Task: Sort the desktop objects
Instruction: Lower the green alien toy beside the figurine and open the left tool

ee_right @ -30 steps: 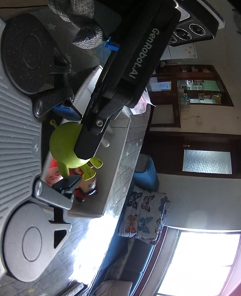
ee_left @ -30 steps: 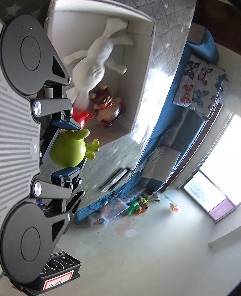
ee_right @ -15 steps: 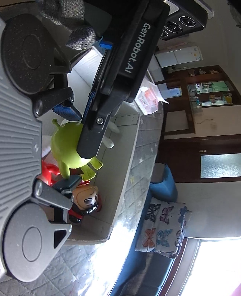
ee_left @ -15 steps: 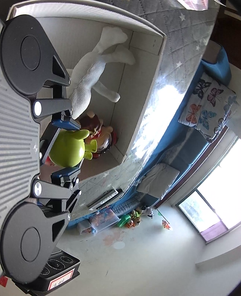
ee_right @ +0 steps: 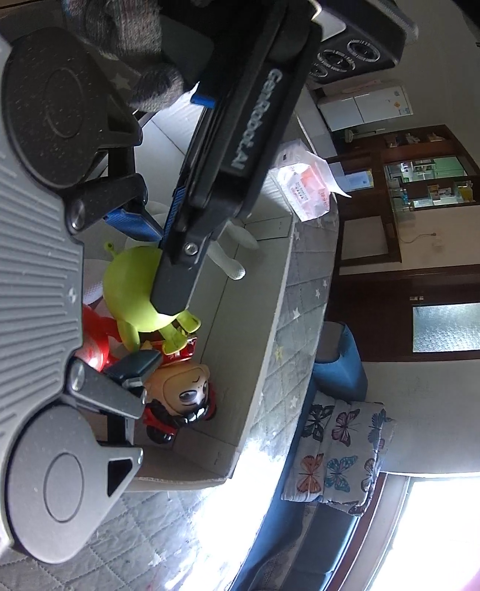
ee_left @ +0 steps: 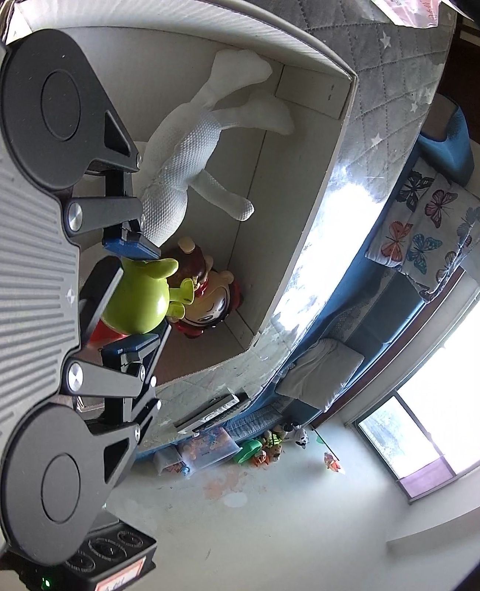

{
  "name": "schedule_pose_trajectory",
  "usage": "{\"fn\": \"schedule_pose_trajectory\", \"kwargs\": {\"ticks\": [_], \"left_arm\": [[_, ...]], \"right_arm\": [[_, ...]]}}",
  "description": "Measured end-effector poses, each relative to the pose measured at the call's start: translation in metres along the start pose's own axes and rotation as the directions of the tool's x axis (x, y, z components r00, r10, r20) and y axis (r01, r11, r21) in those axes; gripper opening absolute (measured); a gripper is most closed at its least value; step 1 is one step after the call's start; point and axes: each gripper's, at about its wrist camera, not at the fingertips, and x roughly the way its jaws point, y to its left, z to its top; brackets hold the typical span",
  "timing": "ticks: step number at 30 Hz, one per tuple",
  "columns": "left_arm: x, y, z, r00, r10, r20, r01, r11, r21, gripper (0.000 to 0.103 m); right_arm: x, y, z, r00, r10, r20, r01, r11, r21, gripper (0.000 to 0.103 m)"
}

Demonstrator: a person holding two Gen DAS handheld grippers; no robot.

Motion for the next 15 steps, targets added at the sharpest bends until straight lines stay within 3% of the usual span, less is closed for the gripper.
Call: {"fn": "schedule_pose_trajectory", "kwargs": {"ticks": [15], "left_arm": [[-0.015, -0.001, -0.003, 0.999, 0.029, 0.020, -0.029, 1.000, 0.000, 0.045]], "right_arm": [[0.001, -0.001, -0.001, 1.000, -0.024, -0.010, 0.025, 0.999, 0.020, 0.067]]}}
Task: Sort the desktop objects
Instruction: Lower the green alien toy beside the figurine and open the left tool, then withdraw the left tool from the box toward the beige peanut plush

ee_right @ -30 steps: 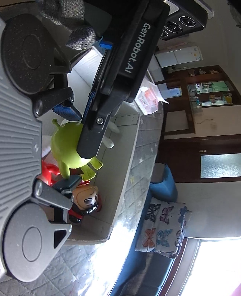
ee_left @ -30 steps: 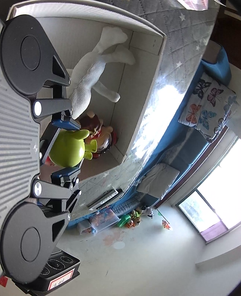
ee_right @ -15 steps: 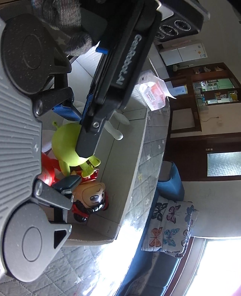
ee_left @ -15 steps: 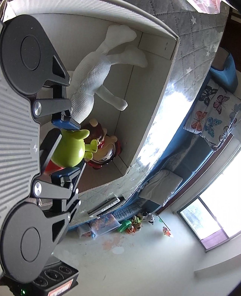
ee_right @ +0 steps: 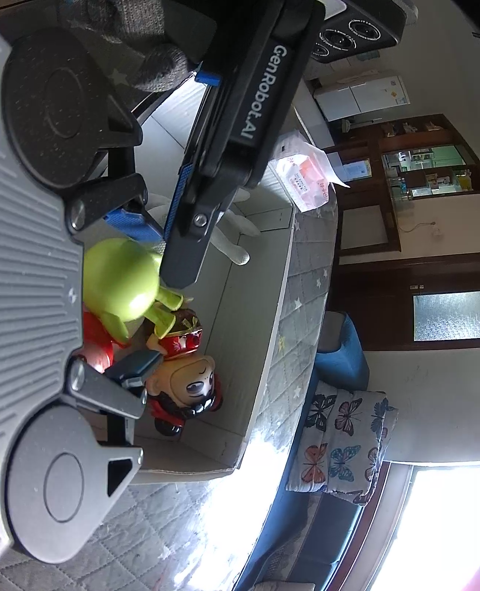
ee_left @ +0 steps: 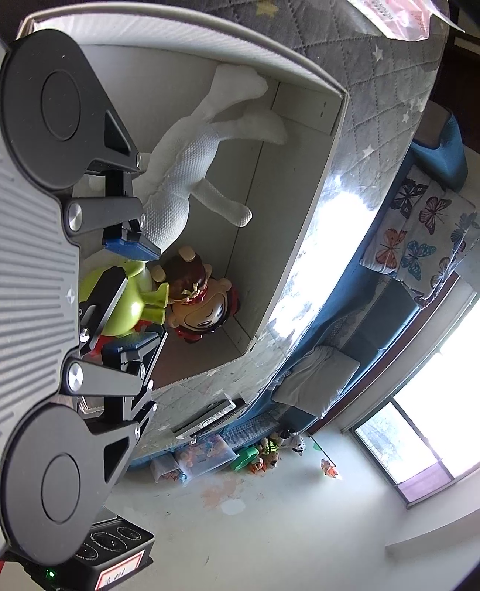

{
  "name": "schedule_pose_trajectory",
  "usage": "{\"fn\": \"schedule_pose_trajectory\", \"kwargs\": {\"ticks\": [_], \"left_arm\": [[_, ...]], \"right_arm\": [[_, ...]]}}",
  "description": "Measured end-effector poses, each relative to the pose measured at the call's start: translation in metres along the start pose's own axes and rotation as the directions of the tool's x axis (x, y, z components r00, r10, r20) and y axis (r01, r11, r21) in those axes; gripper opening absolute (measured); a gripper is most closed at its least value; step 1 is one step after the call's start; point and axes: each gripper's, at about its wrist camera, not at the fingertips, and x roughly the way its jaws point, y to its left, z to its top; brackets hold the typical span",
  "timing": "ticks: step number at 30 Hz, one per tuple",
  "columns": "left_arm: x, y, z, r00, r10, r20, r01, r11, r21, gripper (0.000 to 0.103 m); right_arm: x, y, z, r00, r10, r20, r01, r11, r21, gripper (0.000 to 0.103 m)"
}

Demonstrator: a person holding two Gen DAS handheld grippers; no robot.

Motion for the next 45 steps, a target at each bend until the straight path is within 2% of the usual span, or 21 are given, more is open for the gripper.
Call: {"fn": "schedule_pose_trajectory", "kwargs": {"ticks": [12, 22, 27, 34, 37, 45], "left_arm": [[-0.020, -0.007, -0.009, 0.999, 0.004, 0.033, -0.004, 1.000, 0.018, 0.045], [-0.048, -0.012, -0.023, 0.997, 0.000, 0.074, -0.003, 0.999, 0.038, 0.045], [-0.059, -0.019, -0.034, 0.996, 0.005, 0.089, -0.011, 0.998, 0.066, 0.045], [-0.073, -0.019, -0.052, 0.995, 0.011, 0.099, -0.019, 0.997, 0.079, 0.045], [-0.076, -0.017, -0.059, 0.995, 0.017, 0.100, -0.025, 0.997, 0.079, 0.045], [-0.080, -0.007, -0.076, 0.996, 0.024, 0.088, -0.029, 0.998, 0.063, 0.045]], "right_arm": [[-0.010, 0.008, 0.000, 1.000, 0.000, 0.021, 0.001, 1.000, -0.005, 0.067], [-0.039, 0.011, -0.008, 0.997, -0.015, 0.079, 0.014, 1.000, 0.008, 0.068], [-0.053, 0.019, -0.019, 0.996, -0.024, 0.091, 0.024, 1.000, 0.000, 0.074], [-0.069, 0.031, -0.035, 0.995, -0.005, 0.104, 0.005, 1.000, -0.001, 0.075], [-0.072, 0.038, -0.042, 0.994, 0.003, 0.106, -0.002, 1.000, -0.006, 0.080], [-0.073, 0.055, -0.059, 0.994, 0.029, 0.103, -0.028, 1.000, -0.014, 0.082]]}}
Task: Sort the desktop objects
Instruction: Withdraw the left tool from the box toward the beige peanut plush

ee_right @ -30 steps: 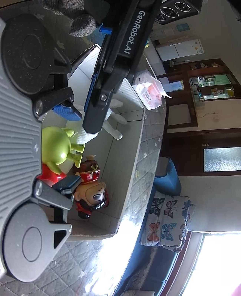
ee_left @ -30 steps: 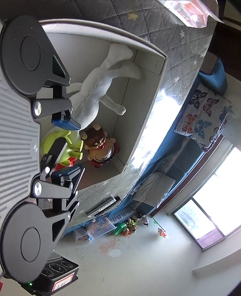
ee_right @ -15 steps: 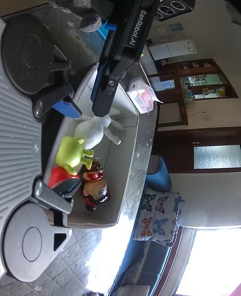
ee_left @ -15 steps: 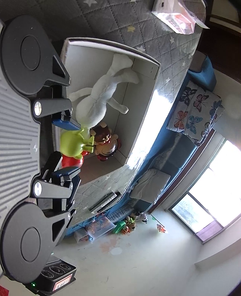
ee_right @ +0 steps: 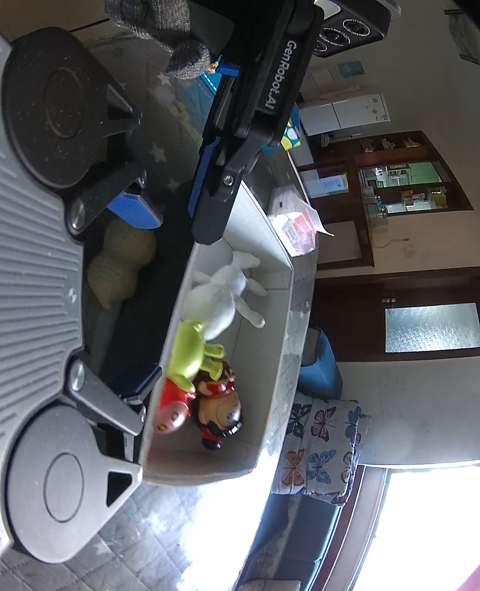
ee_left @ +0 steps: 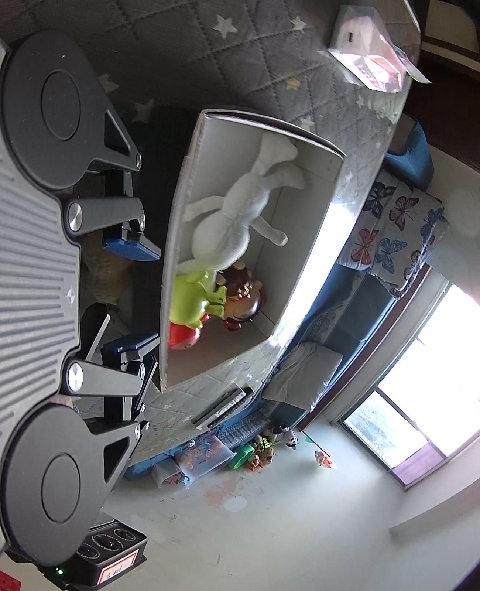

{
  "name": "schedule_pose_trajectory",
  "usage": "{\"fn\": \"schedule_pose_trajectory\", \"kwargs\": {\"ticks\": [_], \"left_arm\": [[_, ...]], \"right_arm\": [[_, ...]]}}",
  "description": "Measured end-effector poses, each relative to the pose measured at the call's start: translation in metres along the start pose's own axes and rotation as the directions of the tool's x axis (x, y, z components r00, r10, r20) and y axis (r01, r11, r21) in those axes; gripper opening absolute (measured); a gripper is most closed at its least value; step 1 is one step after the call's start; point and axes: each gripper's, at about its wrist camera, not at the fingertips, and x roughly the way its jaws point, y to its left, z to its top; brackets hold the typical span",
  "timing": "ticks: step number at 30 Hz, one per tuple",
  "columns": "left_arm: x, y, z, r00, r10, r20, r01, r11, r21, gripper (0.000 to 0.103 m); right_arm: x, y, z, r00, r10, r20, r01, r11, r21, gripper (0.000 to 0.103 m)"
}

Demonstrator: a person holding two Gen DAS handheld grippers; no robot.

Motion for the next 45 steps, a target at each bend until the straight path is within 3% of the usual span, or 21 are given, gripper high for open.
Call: {"fn": "schedule_pose_trajectory", "kwargs": {"ticks": [19, 45], "left_arm": [[0.012, 0.020, -0.014, 0.999, -0.005, -0.051, 0.003, 0.999, -0.051, 0.045], [0.025, 0.031, -0.020, 0.996, -0.005, -0.085, -0.002, 0.996, -0.084, 0.045]], "right_arm": [[0.032, 0.019, -0.022, 0.996, 0.038, -0.081, -0.035, 0.998, 0.044, 0.082], [0.047, 0.024, -0.023, 0.994, 0.030, -0.102, -0.025, 0.998, 0.051, 0.080]]}}
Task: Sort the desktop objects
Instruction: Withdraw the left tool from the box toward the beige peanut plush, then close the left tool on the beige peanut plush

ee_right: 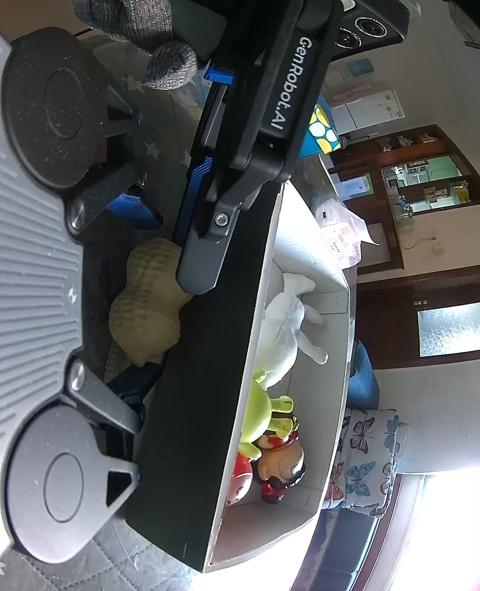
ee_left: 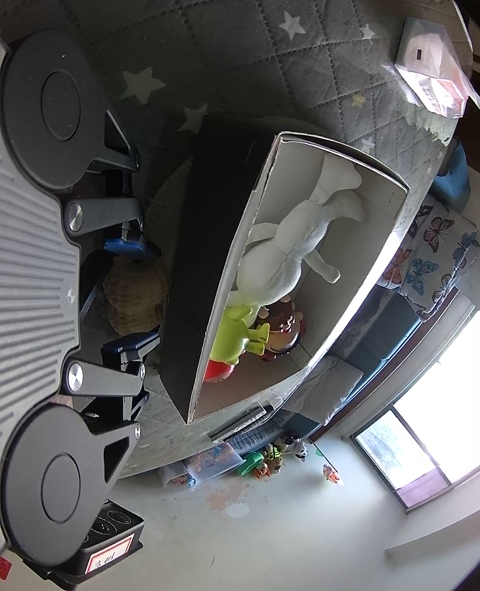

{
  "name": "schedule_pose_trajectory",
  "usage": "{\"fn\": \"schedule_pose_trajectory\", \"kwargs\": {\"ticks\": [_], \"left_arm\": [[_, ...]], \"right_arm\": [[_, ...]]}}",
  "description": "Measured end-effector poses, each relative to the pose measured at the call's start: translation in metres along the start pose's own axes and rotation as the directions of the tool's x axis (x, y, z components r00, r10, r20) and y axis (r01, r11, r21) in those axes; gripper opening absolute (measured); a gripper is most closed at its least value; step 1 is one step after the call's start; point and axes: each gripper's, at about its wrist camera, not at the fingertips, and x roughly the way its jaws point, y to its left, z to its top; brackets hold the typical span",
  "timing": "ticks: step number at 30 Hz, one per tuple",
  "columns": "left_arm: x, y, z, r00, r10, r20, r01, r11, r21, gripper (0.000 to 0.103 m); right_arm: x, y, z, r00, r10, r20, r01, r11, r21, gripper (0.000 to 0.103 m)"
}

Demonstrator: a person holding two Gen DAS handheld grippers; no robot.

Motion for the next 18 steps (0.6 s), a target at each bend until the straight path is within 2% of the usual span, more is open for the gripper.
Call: {"fn": "schedule_pose_trajectory", "kwargs": {"ticks": [8, 18], "left_arm": [[0.0028, 0.0040, -0.0042, 1.000, 0.014, -0.011, -0.014, 1.000, 0.002, 0.045], [-0.0010, 0.0019, -0.0097, 1.000, 0.019, -0.016, -0.018, 0.999, 0.030, 0.037]], "right_arm": [[0.0010, 0.0022, 0.0005, 1.000, -0.021, -0.003, 0.021, 1.000, -0.017, 0.076], [-0.0036, 0.0044, 0.0016, 0.999, -0.032, 0.006, 0.032, 0.999, -0.034, 0.074]]}}
